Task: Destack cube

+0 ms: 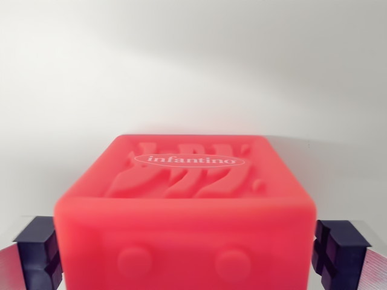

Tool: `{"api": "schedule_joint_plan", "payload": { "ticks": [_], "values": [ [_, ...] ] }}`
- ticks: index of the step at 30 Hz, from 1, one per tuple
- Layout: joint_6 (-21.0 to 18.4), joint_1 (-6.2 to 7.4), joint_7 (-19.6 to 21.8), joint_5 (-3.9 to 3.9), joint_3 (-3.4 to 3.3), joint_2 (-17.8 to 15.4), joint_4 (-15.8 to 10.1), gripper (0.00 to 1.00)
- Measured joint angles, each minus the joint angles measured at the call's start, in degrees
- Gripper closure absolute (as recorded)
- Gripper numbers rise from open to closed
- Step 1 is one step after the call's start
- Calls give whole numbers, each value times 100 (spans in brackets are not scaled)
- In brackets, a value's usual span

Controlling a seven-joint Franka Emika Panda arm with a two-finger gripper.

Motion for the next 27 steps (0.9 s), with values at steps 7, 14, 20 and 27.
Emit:
{"api": "schedule_joint_plan", "payload": {
  "ticks": [7, 14, 20, 27],
  "values": [
    [0, 0, 0, 0, 0, 0, 0, 0],
    [-11, 0, 0, 0, 0, -25, -6, 0],
    [-97, 1, 0, 0, 0, -158, -40, 0],
    [-254, 1, 0, 0, -3, -398, -118, 0]
  ]
}}
